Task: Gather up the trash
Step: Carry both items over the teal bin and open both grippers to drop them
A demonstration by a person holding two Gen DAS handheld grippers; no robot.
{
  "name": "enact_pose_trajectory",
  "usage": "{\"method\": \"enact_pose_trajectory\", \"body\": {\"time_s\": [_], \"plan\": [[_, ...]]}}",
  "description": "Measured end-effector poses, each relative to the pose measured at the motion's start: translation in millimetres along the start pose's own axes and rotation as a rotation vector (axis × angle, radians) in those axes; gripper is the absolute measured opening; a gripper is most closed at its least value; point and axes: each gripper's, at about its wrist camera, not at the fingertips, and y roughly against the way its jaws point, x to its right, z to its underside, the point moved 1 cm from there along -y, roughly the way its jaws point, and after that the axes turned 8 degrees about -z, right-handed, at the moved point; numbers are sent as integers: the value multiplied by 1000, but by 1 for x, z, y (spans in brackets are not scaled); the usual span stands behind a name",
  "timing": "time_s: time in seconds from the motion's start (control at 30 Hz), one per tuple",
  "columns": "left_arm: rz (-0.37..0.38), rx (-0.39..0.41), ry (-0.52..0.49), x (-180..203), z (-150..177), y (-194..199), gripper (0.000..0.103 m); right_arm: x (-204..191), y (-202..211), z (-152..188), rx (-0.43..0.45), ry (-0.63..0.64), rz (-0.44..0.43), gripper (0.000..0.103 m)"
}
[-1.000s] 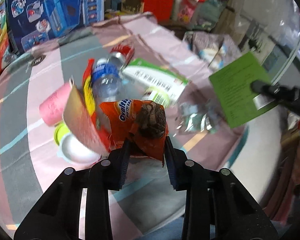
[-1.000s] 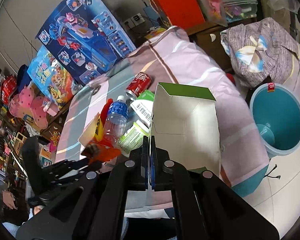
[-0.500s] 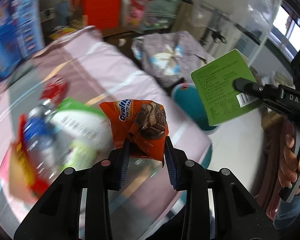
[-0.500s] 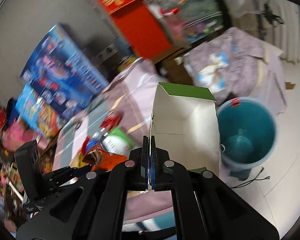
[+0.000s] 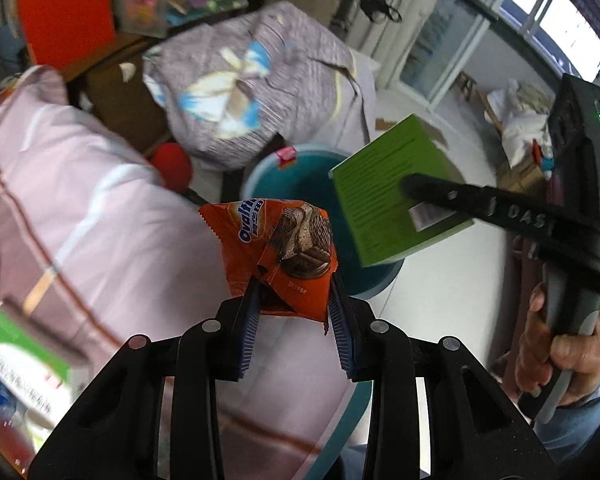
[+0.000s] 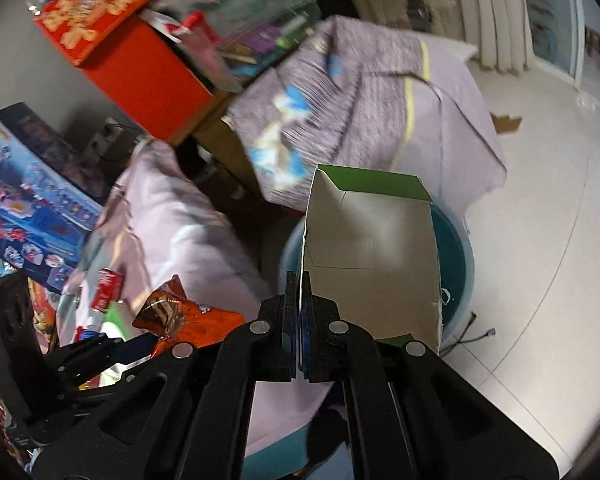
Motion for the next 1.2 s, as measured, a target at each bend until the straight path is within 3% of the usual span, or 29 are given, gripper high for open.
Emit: {"method": "enact_pose_trajectory", "body": {"time_s": [0.17,0.27,0.43,0.53,0.73,0.8,0.87,1.2], "plan": [[7,-47,-16,10,-10,-31,34,19,-21,-5,-50,-28,4,8],[11,-67,-13,12,-12,-42,34,24,-23,-7,-53,-33,6,18],[10,-78,-9,12,-15,-49,35,29,-14,-11,-28,-22,37,61],[2,-86,-12,12,-16,-53,35,34,-8,-13,-7,-28,63,75],[-6,-104,-24,17,-18,-66,37,47,-9,-11,-23,-73,100,77],[-22,-101,-23,19,-19,-68,61,50,-11,-9,-29,-84,109,77],[-33,-80,-30,21,-21,-66,70,52,-11,-9,-31,-89,115,77],[-30,-53,17,10,-23,-53,91,49,-9,-9,-31,-88,154,82]]}}
